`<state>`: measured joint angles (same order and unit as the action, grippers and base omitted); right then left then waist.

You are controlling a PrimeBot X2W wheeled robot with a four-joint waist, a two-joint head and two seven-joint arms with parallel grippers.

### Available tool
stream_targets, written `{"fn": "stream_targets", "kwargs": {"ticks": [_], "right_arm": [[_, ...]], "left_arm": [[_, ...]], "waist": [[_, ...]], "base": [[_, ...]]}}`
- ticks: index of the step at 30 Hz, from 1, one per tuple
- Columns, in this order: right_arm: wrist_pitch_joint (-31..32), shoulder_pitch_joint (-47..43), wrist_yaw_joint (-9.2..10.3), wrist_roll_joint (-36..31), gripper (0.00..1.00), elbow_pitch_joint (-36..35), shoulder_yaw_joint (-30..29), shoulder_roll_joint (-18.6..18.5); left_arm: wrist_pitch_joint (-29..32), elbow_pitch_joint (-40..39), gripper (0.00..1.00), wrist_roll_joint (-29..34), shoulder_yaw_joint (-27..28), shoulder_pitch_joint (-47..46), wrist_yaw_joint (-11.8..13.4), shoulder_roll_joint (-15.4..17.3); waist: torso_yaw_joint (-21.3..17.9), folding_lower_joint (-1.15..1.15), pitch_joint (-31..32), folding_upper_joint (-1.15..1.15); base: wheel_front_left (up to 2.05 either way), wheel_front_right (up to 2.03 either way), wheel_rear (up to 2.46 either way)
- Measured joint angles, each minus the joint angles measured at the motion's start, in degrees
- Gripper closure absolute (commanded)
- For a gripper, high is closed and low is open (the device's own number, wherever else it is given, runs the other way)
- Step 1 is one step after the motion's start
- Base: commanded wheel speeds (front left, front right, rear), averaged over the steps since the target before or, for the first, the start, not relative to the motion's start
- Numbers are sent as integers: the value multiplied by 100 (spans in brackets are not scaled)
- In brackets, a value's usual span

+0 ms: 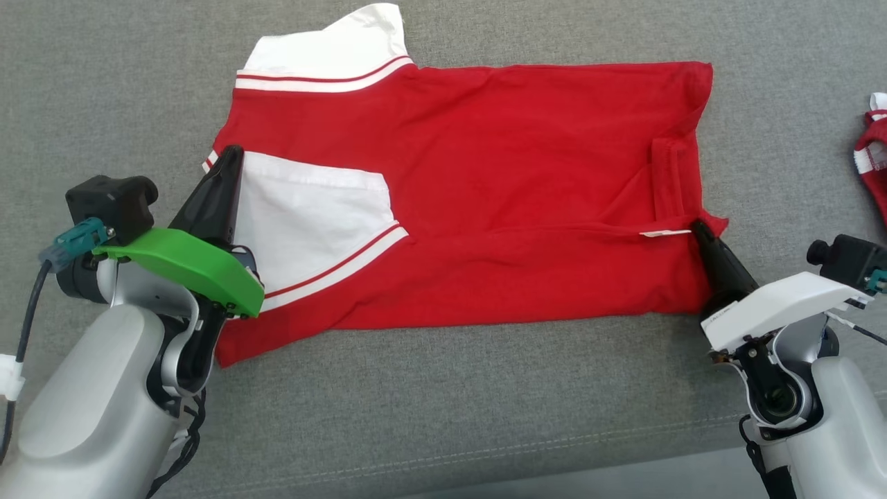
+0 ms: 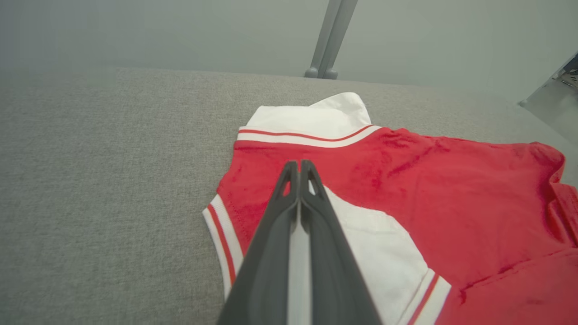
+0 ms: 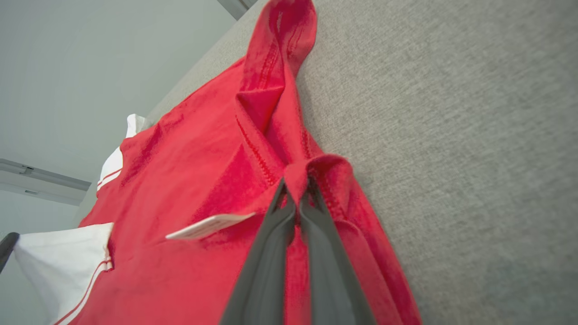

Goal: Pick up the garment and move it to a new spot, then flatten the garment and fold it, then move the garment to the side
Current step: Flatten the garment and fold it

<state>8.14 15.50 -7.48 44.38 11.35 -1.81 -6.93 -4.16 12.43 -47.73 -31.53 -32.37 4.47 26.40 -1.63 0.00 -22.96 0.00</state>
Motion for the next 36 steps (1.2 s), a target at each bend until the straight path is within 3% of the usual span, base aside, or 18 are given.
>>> {"fn": "stream_targets", "kwargs": {"ticks": [6, 7, 8, 9, 14, 22, 26, 36], "right_arm": [[35, -114, 0, 148, 100, -53, 140, 47], [7, -138, 0, 191, 85, -73, 151, 49], [-40, -148, 0, 209, 33, -100, 152, 55], [-96, -153, 0, 208, 0, -125, 149, 53], [-512, -292, 0, 59, 0, -352, 58, 7], [-1343, -565, 0, -992, 0, -494, 64, -152], [-1684, -701, 0, -1538, 0, -402, 34, -187], [-1976, -948, 0, -2428, 0, -345, 411, -249]], "left_arm": [[-108, 494, 100, -163, 49, -37, -134, -108], [-154, 548, 100, -181, 67, -37, -145, -131], [-183, 601, 67, -203, 84, -42, -147, -162], [-231, 649, 0, -213, 98, -42, -151, -183], [-645, 667, 0, -197, 232, 158, 26, -198], [-1061, -13, 0, 435, 670, 1217, 910, -63], [-1081, -628, 0, 902, 901, 1778, 1224, -60], [-1088, -1157, 0, 1515, 793, 2703, 1374, -160]], "waist": [[-31, 0, -6, 0], [-35, 0, 1, 0], [-39, 0, 9, 0], [-41, 0, 18, 0], [-49, 0, 109, 0], [-73, 0, 440, 0], [-57, 0, 677, 0], [21, -1, 1182, 0]], "base": [[0, 0, 0], [0, 0, 0], [0, 0, 0], [0, 0, 0], [0, 0, 0], [0, 0, 0], [0, 0, 0], [0, 0, 0]]}}
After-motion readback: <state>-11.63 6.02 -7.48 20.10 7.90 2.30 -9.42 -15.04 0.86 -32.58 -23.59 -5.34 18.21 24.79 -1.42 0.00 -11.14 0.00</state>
